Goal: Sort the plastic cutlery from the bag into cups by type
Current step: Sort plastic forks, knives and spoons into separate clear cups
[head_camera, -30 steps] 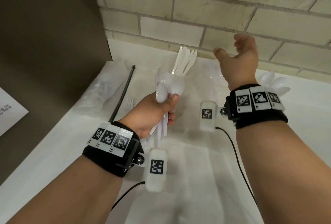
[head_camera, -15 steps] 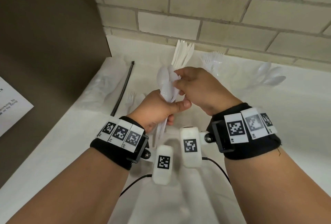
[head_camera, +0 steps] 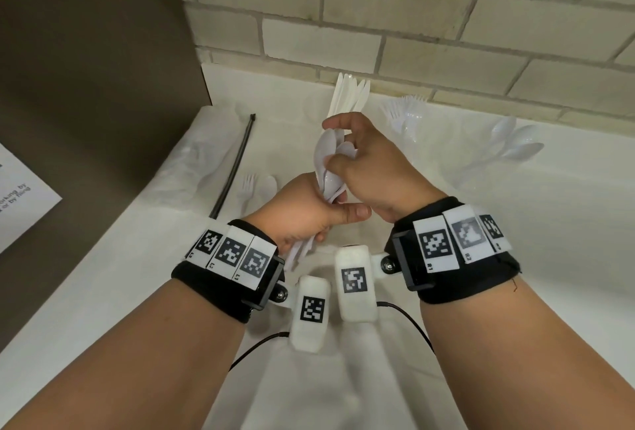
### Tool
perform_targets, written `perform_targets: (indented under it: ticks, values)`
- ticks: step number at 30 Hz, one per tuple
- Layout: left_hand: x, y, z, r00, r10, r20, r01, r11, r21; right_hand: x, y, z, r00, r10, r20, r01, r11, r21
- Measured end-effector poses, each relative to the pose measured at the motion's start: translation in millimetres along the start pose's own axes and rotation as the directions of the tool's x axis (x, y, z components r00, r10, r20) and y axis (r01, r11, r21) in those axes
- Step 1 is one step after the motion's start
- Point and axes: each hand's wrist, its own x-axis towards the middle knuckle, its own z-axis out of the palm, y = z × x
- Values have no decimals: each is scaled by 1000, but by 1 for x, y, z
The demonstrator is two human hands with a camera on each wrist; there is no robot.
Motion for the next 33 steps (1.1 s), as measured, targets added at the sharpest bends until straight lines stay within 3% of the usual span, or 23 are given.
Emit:
perform_targets:
  ticks: [8, 12, 15, 19, 22, 25, 27, 30, 33]
  values:
    - [-3, 3, -8, 995, -35, 96, 33, 999, 21, -1, -1, -4, 996, 75, -49, -60, 963, 262]
    - [-2, 7, -4, 1000, -10, 27, 8, 998, 56, -6, -1, -5, 989, 142, -40, -92, 807, 583]
    - [1, 15, 2, 996, 74, -41, -69, 991, 119, -9, 7, -2, 971, 240, 16, -213, 826, 521]
    - [-1, 20, 12, 1000, 31, 5, -31, 945, 324, -9, 14, -1, 970, 241, -28, -212, 897, 387]
    - [-5, 17, 16, 994, 49, 102, -84, 924, 373, -12, 16, -5, 971, 239, -9, -206, 856, 474]
    - [-9, 16, 3, 982, 32, 187, -112, 893, 435, -16, 16, -15, 974, 227, 14, -182, 744, 643]
    - [-7, 15, -13, 995, 34, 93, -74, 879, 472, -16, 16, -28, 976, 211, -44, -124, 715, 688]
    - [-2, 7, -38, 973, 93, -211, 1, 913, 407, -13, 12, -56, 968, 154, -197, 25, 723, 690]
    - [4, -11, -54, 948, 30, -317, 157, 824, 545, -11, 8, -91, 919, 65, -388, 195, 781, 593]
